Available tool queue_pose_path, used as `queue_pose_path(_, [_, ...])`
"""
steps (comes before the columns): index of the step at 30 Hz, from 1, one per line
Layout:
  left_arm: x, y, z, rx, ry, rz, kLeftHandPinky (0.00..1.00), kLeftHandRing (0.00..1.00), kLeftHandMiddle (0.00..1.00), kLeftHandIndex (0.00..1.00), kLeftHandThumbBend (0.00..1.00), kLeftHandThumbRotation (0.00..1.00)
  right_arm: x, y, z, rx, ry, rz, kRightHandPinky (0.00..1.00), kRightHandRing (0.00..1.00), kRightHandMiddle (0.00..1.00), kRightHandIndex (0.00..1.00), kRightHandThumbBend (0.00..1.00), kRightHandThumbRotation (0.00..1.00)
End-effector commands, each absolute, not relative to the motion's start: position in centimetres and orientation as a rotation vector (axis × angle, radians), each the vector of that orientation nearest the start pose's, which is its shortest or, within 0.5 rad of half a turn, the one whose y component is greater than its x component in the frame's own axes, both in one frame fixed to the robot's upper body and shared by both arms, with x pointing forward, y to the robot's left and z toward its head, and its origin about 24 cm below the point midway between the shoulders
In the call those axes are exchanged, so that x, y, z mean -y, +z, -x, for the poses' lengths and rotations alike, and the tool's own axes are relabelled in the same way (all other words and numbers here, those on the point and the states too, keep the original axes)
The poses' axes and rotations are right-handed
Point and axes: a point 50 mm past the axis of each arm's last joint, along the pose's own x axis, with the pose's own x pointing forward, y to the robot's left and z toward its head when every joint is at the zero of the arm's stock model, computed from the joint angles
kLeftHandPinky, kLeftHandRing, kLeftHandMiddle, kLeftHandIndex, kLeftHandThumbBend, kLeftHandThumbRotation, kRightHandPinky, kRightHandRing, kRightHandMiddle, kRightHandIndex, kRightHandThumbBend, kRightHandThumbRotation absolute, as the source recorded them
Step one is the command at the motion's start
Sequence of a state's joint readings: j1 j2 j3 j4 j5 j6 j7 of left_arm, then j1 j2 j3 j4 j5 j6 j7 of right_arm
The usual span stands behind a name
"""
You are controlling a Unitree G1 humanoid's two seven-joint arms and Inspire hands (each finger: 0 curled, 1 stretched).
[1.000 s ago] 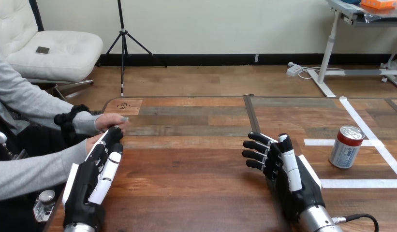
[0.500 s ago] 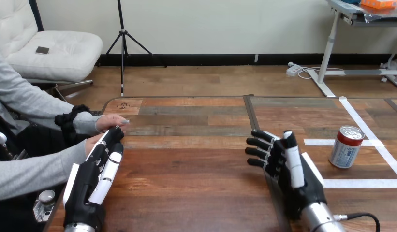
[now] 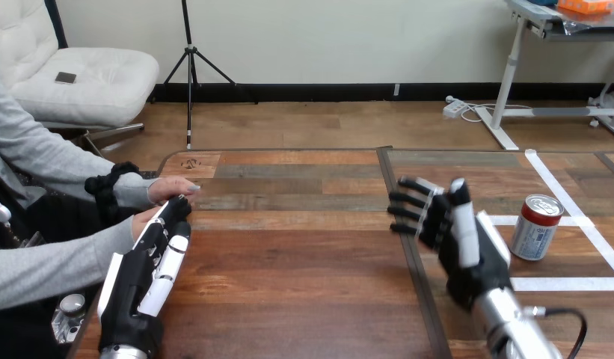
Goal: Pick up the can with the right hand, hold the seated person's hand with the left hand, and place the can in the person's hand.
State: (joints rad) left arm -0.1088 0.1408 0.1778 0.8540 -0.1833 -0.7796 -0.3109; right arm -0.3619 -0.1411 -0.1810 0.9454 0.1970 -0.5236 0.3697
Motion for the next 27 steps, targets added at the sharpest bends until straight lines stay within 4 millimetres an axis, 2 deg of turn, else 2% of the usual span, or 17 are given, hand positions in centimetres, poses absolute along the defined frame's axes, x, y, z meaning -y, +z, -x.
queue_pose_path(1, [-21.1,-1.7,-24.7,0.145,-0.050,-0.019,0.99,0.94,0.91,0.89,0.28,0.70,20.6,5.0,-33.5,0.187,0.120,-0.043,0.69,0.76,0.77,0.77,0.95,1.00])
queue_pose_path(13, [-20.9,-1.8,-24.7,0.145,-0.046,-0.011,0.98,0.93,0.90,0.87,0.31,0.70,22.1,7.8,-34.9,0.242,0.066,0.003,0.70,0.75,0.77,0.77,0.94,1.00])
queue_pose_path(27, [-20.9,-1.8,-24.7,0.146,-0.047,-0.024,0.98,0.93,0.89,0.87,0.32,0.71,23.7,9.4,-35.7,0.252,-0.001,0.061,0.69,0.75,0.76,0.76,0.92,1.00])
